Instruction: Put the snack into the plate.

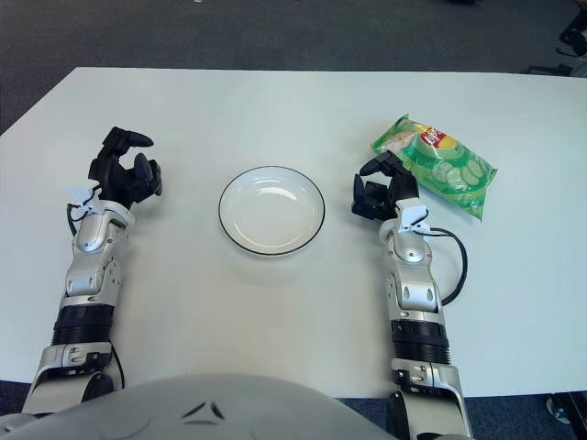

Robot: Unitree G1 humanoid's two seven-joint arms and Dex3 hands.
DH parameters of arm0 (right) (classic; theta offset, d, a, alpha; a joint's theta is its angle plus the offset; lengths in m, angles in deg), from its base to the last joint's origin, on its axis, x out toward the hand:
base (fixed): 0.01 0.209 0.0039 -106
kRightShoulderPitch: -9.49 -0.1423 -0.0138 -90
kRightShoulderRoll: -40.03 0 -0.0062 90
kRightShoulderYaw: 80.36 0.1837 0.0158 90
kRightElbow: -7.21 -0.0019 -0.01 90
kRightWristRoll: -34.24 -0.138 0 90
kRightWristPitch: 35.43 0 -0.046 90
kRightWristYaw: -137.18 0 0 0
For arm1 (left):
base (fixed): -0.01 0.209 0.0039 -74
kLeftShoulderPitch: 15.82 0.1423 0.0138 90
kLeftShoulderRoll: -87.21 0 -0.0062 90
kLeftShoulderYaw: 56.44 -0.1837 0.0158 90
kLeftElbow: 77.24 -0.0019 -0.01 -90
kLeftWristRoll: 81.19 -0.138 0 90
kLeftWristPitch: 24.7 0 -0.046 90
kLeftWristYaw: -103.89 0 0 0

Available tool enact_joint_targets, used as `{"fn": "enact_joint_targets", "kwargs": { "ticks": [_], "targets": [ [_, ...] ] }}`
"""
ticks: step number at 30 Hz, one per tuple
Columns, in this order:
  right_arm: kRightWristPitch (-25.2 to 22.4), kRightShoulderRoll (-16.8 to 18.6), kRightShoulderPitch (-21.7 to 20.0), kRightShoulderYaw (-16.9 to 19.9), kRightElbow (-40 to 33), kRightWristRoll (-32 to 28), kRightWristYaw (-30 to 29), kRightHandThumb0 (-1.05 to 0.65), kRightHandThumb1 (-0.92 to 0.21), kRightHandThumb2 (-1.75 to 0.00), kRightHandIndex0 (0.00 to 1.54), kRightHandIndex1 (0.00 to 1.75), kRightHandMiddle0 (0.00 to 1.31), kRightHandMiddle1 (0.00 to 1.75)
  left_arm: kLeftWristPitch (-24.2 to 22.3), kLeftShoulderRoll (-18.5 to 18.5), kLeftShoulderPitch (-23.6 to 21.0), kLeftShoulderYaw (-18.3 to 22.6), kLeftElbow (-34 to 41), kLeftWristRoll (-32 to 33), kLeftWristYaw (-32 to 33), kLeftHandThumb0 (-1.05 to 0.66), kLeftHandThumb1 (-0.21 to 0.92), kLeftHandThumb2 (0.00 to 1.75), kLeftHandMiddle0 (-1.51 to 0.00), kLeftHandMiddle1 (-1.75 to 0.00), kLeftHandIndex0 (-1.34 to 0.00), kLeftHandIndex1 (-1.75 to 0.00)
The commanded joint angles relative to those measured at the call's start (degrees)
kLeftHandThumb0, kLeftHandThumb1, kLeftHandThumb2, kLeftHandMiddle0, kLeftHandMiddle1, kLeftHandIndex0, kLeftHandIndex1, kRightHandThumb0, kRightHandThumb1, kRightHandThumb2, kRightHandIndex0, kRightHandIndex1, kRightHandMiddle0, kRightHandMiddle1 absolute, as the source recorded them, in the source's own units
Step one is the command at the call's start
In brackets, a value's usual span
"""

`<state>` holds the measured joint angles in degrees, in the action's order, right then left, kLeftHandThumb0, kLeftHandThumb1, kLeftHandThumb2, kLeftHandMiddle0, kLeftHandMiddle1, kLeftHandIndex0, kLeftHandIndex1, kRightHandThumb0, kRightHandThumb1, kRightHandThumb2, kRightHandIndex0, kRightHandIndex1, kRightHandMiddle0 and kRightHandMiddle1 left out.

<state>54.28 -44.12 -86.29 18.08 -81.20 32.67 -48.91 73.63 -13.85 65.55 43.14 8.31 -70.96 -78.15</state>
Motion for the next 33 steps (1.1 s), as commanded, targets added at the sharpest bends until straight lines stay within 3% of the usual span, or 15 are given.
{"fn": "enact_joint_targets", "kwargs": {
  "ticks": [1,33],
  "targets": [
    [-0.5,2.6,6.0,-0.2,2.8,0.0,-0.2,-0.47,-0.36,-1.26,1.26,1.75,0.57,1.75,-0.9,-3.4,10.0,-0.7,-3.9,-0.8,1.0,-0.41,0.53,1.05,-1.33,-1.75,-0.44,-1.75],
    [-0.9,3.3,5.8,0.0,2.5,-0.3,-0.4,-0.47,-0.36,-1.26,1.25,1.75,0.58,1.75,0.5,-2.8,9.5,-0.9,-4.5,-1.0,0.0,-0.41,0.53,1.05,-1.34,-1.75,-0.44,-1.75]
  ]
}}
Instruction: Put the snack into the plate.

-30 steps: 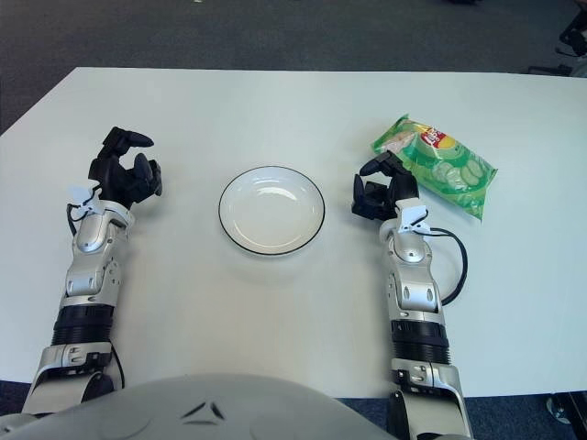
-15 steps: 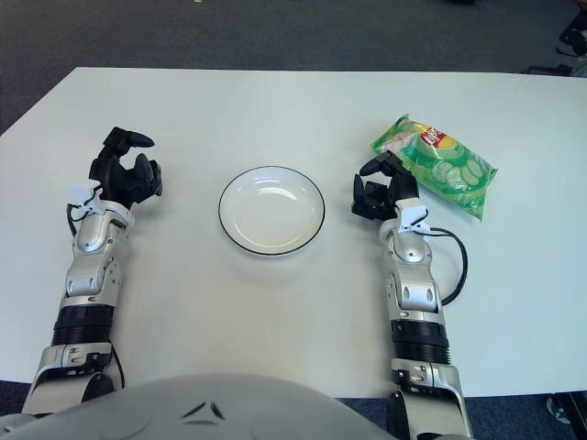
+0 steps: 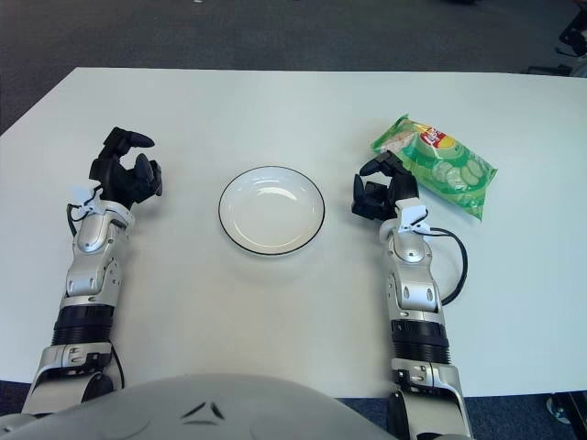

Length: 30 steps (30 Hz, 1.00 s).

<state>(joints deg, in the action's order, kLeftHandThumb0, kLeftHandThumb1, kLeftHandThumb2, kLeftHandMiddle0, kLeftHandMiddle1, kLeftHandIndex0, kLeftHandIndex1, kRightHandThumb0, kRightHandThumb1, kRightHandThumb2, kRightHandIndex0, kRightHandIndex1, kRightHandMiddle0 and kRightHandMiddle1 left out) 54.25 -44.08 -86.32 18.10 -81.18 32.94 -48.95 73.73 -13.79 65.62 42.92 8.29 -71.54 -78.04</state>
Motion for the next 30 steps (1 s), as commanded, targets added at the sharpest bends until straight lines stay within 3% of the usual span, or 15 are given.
{"fn": "enact_joint_targets", "kwargs": {
  "ticks": [1,12,16,19,22,30],
  "targets": [
    [-0.9,3.4,6.0,0.0,1.9,-0.9,-0.2,-0.47,-0.36,-1.26,1.25,1.75,0.58,1.75,0.3,-2.8,9.4,-0.7,-4.4,-0.5,-0.1,-0.41,0.53,1.05,-1.35,-1.75,-0.44,-1.75],
    [-3.3,4.0,7.4,-0.8,-8.5,-1.1,-0.4,-0.47,-0.34,-1.28,1.24,1.75,0.59,1.75,0.1,-3.0,9.6,-0.5,-4.0,-0.8,0.4,-0.41,0.53,1.05,-1.37,-1.75,-0.44,-1.75],
    [0.3,1.5,7.7,-0.9,-9.2,0.2,1.6,-0.48,-0.33,-1.30,1.23,1.75,0.60,1.75,0.0,-2.9,9.5,-0.4,-4.0,-0.6,0.2,-0.41,0.54,1.04,-1.35,-1.75,-0.43,-1.75],
    [0.1,-2.4,8.1,-0.2,-12.9,1.2,4.4,-0.47,-0.35,-1.27,1.22,1.75,0.58,1.75,0.1,-2.8,9.5,-0.4,-4.1,-0.6,0.0,-0.41,0.54,1.04,-1.34,-1.75,-0.43,-1.75],
    [0.8,-3.6,8.2,-0.3,-13.5,2.5,5.3,-0.46,-0.37,-1.25,1.20,1.75,0.57,1.75,0.2,-2.9,9.4,-0.4,-4.3,-0.6,0.0,-0.41,0.55,1.03,-1.33,-1.75,-0.43,-1.75],
    [6.2,-11.4,5.3,0.1,-16.7,13.7,5.3,-0.44,-0.45,-1.14,1.10,1.75,0.50,1.75,0.7,-3.3,8.6,-0.4,-5.7,-0.8,0.4,-0.41,0.55,1.02,-1.33,-1.75,-0.42,-1.75]
  ]
}}
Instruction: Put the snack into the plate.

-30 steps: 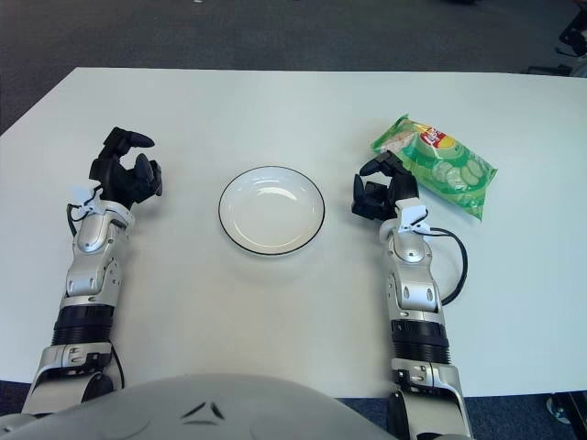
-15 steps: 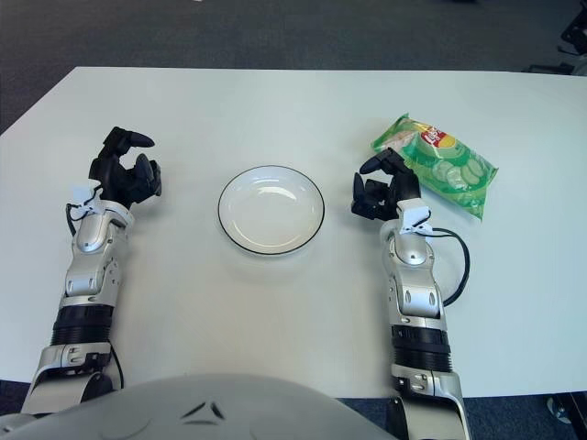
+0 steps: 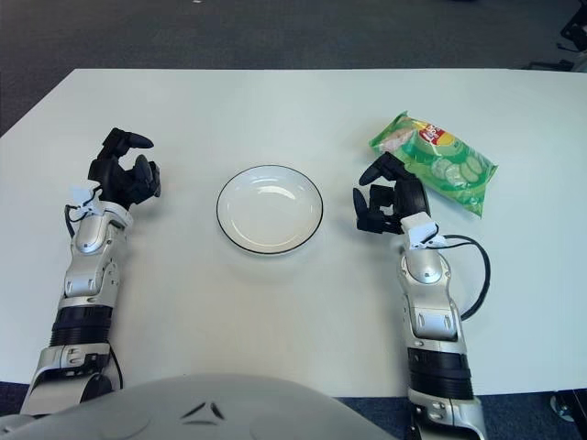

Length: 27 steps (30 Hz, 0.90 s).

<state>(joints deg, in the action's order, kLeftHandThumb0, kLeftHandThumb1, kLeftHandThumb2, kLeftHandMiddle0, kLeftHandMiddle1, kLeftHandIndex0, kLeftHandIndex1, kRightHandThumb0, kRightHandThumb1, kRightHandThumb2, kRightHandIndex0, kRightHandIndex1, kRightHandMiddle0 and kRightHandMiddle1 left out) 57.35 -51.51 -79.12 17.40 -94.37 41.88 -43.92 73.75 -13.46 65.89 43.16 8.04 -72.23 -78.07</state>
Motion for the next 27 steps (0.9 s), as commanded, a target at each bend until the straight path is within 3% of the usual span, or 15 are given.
{"fn": "enact_joint_targets", "kwargs": {
  "ticks": [1,10,17,23,26,27],
  "targets": [
    [3.1,-4.6,-2.1,0.9,-4.5,5.9,0.2,-0.43,-0.46,-1.13,1.09,1.75,0.49,1.75,0.7,-3.6,8.3,-0.6,-5.6,-0.1,0.4,-0.41,0.55,1.02,-1.33,-1.75,-0.42,-1.75],
    [4.3,-10.5,-3.3,4.3,-5.9,12.5,-0.4,-0.43,-0.46,-1.13,1.12,1.75,0.49,1.75,0.9,-4.0,8.0,-0.8,-6.0,-0.9,1.3,-0.41,0.55,1.02,-1.32,-1.75,-0.42,-1.75],
    [7.9,-14.7,-5.6,7.0,-0.5,14.3,-1.6,-0.43,-0.48,-1.11,1.13,1.75,0.48,1.75,0.9,-4.1,7.9,-0.8,-6.3,-0.6,1.3,-0.41,0.55,1.02,-1.31,-1.75,-0.42,-1.75],
    [7.9,-17.1,-7.7,8.1,1.8,15.4,-1.3,-0.42,-0.49,-1.09,1.11,1.75,0.47,1.75,1.5,-4.2,7.7,-0.8,-6.7,-0.3,1.0,-0.41,0.55,1.02,-1.32,-1.75,-0.42,-1.75],
    [6.5,-18.7,-8.8,8.6,2.7,15.0,0.1,-0.42,-0.50,-1.08,0.96,1.75,0.46,1.75,1.7,-4.2,7.7,-0.8,-6.9,-0.3,1.0,-0.41,0.56,1.02,-1.32,-1.75,-0.42,-1.75],
    [6.3,-18.9,-8.9,8.6,2.8,14.9,0.3,-0.27,-0.41,-1.20,0.86,1.75,0.46,1.73,1.7,-4.2,7.7,-0.8,-6.9,-0.3,1.1,-0.41,0.56,1.02,-1.32,-1.75,-0.42,-1.75]
  ]
}}
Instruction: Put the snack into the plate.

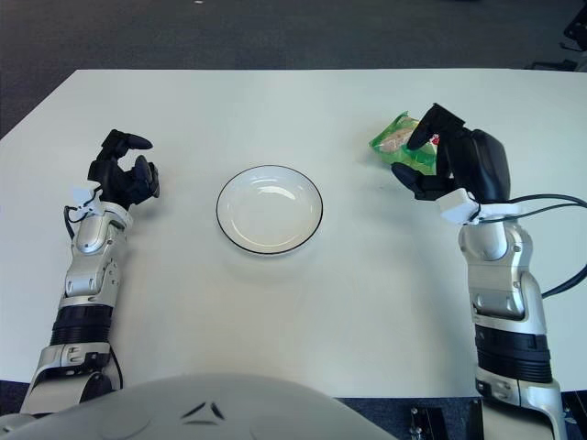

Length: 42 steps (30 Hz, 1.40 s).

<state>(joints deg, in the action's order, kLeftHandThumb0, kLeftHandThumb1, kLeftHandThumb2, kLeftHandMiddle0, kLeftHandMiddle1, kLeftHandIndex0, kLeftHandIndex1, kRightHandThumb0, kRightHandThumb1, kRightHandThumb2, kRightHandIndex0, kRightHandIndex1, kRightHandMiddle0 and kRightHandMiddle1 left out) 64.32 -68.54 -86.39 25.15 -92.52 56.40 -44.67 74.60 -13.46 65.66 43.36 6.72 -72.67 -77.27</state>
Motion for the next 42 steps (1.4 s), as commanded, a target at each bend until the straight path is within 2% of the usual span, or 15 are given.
{"fn": "enact_joint_targets", "kwargs": {
  "ticks": [1,3,4,7,11,13,14,15,16,18,19,23,26,29,42],
  "targets": [
    [-0.9,-2.1,-1.9,1.0,1.2,0.3,1.2,-0.22,-0.37,-1.24,0.82,1.75,0.46,1.72,0.9,-4.2,7.9,-1.0,-5.6,0.1,0.4,-0.41,0.56,1.02,-1.32,-1.75,-0.42,-1.75],
    [-1.7,-3.7,-3.2,1.5,2.2,0.7,1.6,-0.10,-0.36,-1.24,0.67,1.67,0.45,1.74,0.4,-4.3,7.9,-1.1,-5.4,-0.4,1.0,-0.41,0.56,1.01,-1.32,-1.75,-0.42,-1.75],
    [-2.2,-4.6,-3.8,1.9,2.7,0.8,1.9,-0.10,-0.36,-1.24,0.67,1.67,0.45,1.74,0.1,-4.3,7.9,-1.1,-5.3,-0.5,1.2,-0.41,0.56,1.01,-1.32,-1.75,-0.42,-1.75],
    [-3.0,-6.3,-4.9,2.3,3.6,1.0,2.6,-0.03,-0.47,-1.09,0.51,1.57,0.43,1.74,-0.3,-4.4,7.9,-1.1,-5.2,-0.5,1.6,-0.41,0.56,1.01,-1.32,-1.75,-0.42,-1.75],
    [-3.7,-8.0,-5.4,2.4,4.5,1.8,2.9,-0.01,-0.60,-0.92,0.41,1.56,0.34,1.75,-0.2,-4.3,8.2,-1.3,-5.0,-0.5,1.7,-0.40,0.56,1.01,-1.31,-1.75,-0.42,-1.75],
    [-3.4,-9.2,-6.0,2.1,5.8,2.6,2.9,-0.01,-0.67,-0.83,0.37,1.57,0.27,1.75,-0.3,-4.3,8.2,-1.4,-4.9,-0.6,1.8,-0.40,0.56,1.01,-1.31,-1.75,-0.42,-1.75],
    [-3.2,-9.8,-6.4,1.9,6.6,3.1,2.8,-0.13,-0.77,-0.70,0.28,1.54,0.23,1.75,-0.3,-4.2,8.2,-1.4,-4.9,-0.6,1.8,-0.40,0.56,1.01,-1.31,-1.75,-0.41,-1.75],
    [-2.7,-10.6,-6.6,1.6,7.2,3.6,3.0,-0.18,-0.80,-0.67,0.25,1.52,0.23,1.75,-0.3,-4.2,8.2,-1.5,-4.9,-0.7,1.9,-0.40,0.56,1.01,-1.31,-1.75,-0.41,-1.75],
    [-2.0,-11.6,-6.7,1.2,7.8,3.7,3.7,-0.29,-0.82,-0.64,0.20,1.37,0.18,1.61,-0.4,-4.2,8.2,-1.5,-4.9,-0.7,1.9,-0.40,0.56,1.01,-1.30,-1.75,-0.41,-1.75],
    [-0.3,-13.7,-7.0,0.2,9.4,3.9,5.1,-0.58,-0.83,-0.63,0.08,0.70,0.07,1.08,-0.6,-4.1,8.2,-1.5,-4.9,-0.6,1.9,-0.40,0.56,1.01,-1.30,-1.75,-0.41,-1.75],
    [0.6,-14.6,-7.2,-0.5,10.2,4.1,5.7,-0.70,-0.86,-0.59,0.05,0.45,0.05,0.81,-0.6,-4.0,8.2,-1.4,-4.9,-0.6,1.8,-0.40,0.56,1.01,-1.30,-1.75,-0.42,-1.75],
    [4.5,-18.2,-9.4,-4.0,16.6,6.2,7.3,-0.94,-0.91,-0.62,0.01,0.09,0.01,0.30,-0.3,-4.0,8.2,-1.4,-5.3,-0.6,1.8,-0.40,0.56,1.01,-1.30,-1.75,-0.42,-1.75],
    [7.9,-19.7,-12.2,-6.7,24.2,7.6,6.4,-1.01,-0.92,-0.70,0.00,0.03,0.00,0.10,-0.1,-4.0,8.1,-1.3,-5.5,-0.7,1.9,-0.40,0.56,1.01,-1.30,-1.75,-0.42,-1.75],
    [9.9,-20.2,-13.9,-8.2,28.6,8.1,5.3,-1.04,-0.92,-0.76,0.00,0.01,0.00,0.03,-0.1,-4.0,8.0,-1.2,-5.7,-0.6,1.9,-0.40,0.56,1.01,-1.30,-1.75,-0.42,-1.75],
    [11.4,-20.2,-18.0,-10.6,35.1,5.6,7.6,-1.05,-0.92,-0.81,0.00,0.00,0.00,0.00,0.8,-3.8,7.7,-1.2,-6.7,-0.7,1.5,-0.40,0.56,1.01,-1.29,-1.75,-0.42,-1.75]
  ]
}}
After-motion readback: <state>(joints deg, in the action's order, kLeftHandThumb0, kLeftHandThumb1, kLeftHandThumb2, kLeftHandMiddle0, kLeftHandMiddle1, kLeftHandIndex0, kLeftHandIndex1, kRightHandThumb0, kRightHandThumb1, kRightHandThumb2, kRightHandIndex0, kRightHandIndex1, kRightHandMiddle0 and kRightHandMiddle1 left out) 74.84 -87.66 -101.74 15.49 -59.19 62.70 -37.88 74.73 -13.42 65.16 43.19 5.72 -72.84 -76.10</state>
